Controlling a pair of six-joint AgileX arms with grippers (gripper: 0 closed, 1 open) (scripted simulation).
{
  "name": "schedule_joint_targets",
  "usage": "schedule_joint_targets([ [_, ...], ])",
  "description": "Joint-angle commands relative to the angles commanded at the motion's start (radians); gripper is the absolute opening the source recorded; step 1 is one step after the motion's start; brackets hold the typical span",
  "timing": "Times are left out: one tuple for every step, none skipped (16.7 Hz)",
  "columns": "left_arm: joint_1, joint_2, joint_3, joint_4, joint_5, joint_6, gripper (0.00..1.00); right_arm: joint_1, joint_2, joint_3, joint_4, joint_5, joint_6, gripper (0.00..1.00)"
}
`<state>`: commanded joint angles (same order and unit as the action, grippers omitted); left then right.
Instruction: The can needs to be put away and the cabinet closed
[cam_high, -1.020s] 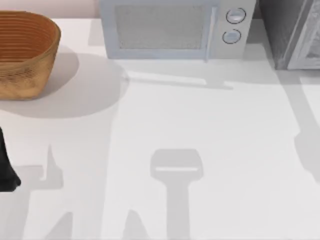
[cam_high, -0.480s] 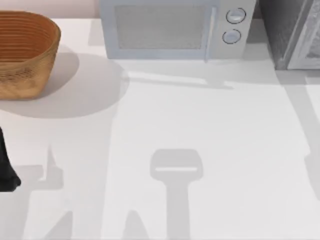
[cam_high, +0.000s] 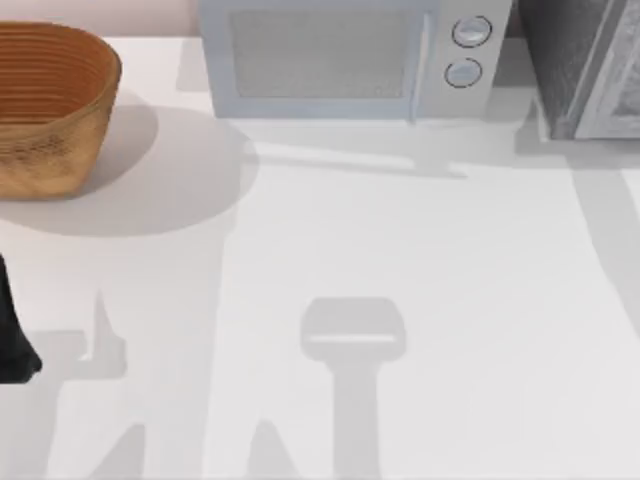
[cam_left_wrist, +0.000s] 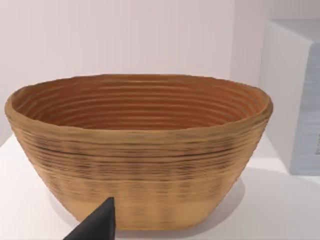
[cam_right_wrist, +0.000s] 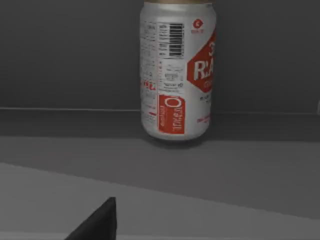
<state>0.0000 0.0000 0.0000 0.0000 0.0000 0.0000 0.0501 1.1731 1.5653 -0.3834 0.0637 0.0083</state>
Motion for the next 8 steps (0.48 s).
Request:
schedule_joint_targets([
  [0.0, 0.0, 0.0, 0.0, 0.0, 0.0, 1.0, -0.004, -0.084, -0.111, 0.027, -0.005, -0.001, 1.0],
  [0.0, 0.0, 0.0, 0.0, 0.0, 0.0, 1.0, -0.008, -0.167, -0.222, 0.055, -0.01, -0.001, 1.0],
  [0.0, 0.0, 0.0, 0.0, 0.0, 0.0, 1.0, -0.012, -0.251, -0.333, 0.082, -0.015, -0.002, 1.0],
  [0.0, 0.0, 0.0, 0.0, 0.0, 0.0, 1.0, -0.015, -0.334, -0.443, 0.109, -0.019, -0.003, 1.0],
  [0.0, 0.0, 0.0, 0.0, 0.0, 0.0, 1.0, -0.019, -0.415, -0.552, 0.136, -0.024, -0.003, 1.0],
  [0.0, 0.0, 0.0, 0.0, 0.0, 0.0, 1.0, -0.022, -0.495, -0.659, 0.162, -0.028, -0.004, 1.0],
  [0.0, 0.0, 0.0, 0.0, 0.0, 0.0, 1.0, -0.026, -0.573, -0.763, 0.187, -0.032, -0.004, 1.0],
  [0.0, 0.0, 0.0, 0.0, 0.0, 0.0, 1.0, -0.029, -0.649, -0.864, 0.212, -0.036, -0.005, 1.0],
])
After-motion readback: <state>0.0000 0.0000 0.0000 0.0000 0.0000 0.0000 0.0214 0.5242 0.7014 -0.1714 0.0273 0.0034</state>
